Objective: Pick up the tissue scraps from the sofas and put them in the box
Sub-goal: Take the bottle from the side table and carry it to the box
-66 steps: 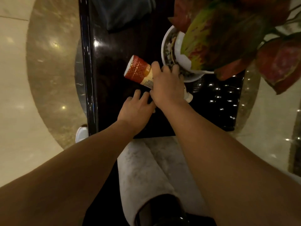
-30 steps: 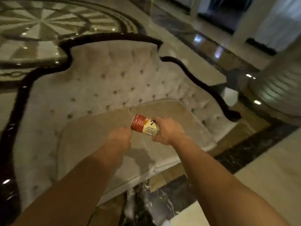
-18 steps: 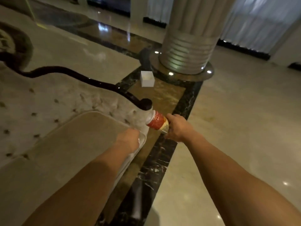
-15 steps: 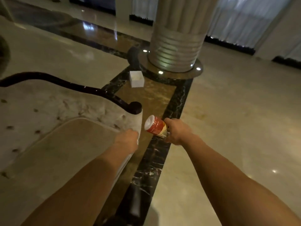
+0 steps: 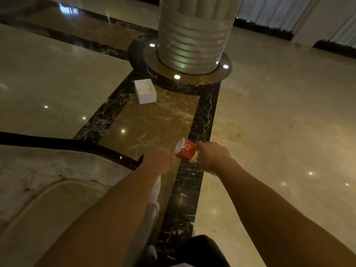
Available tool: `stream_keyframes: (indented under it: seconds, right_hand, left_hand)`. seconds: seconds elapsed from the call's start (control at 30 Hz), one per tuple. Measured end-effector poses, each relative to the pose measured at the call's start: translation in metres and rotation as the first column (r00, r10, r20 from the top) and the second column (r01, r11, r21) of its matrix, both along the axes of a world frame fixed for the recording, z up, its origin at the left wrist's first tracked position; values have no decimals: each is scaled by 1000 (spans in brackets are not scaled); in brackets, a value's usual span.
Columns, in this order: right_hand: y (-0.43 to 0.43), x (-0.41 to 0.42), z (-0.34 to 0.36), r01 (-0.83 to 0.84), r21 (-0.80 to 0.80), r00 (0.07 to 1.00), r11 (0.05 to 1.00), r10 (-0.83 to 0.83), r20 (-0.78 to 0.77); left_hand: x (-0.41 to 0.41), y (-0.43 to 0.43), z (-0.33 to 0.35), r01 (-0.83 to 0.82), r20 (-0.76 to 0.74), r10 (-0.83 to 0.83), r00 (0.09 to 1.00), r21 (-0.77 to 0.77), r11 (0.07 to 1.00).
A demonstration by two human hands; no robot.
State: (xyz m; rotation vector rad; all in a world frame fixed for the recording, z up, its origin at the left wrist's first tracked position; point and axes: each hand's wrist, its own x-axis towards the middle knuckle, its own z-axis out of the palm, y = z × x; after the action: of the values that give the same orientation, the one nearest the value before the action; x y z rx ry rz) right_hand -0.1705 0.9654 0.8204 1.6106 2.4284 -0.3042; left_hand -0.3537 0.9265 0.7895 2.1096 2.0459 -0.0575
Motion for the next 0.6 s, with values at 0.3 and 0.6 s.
stream_keyframes:
  seconds: [0.3, 0.6]
  right_hand:
    - [241, 0, -45, 6, -109, 991, 994, 9, 136]
    - [514, 0, -23, -61, -53, 985, 997, 69, 157]
  left_hand:
    - [-15, 241, -53, -43, 4, 47, 999, -336, 941]
    - [-6, 487, -27, -101, 178, 149, 973, -252, 962]
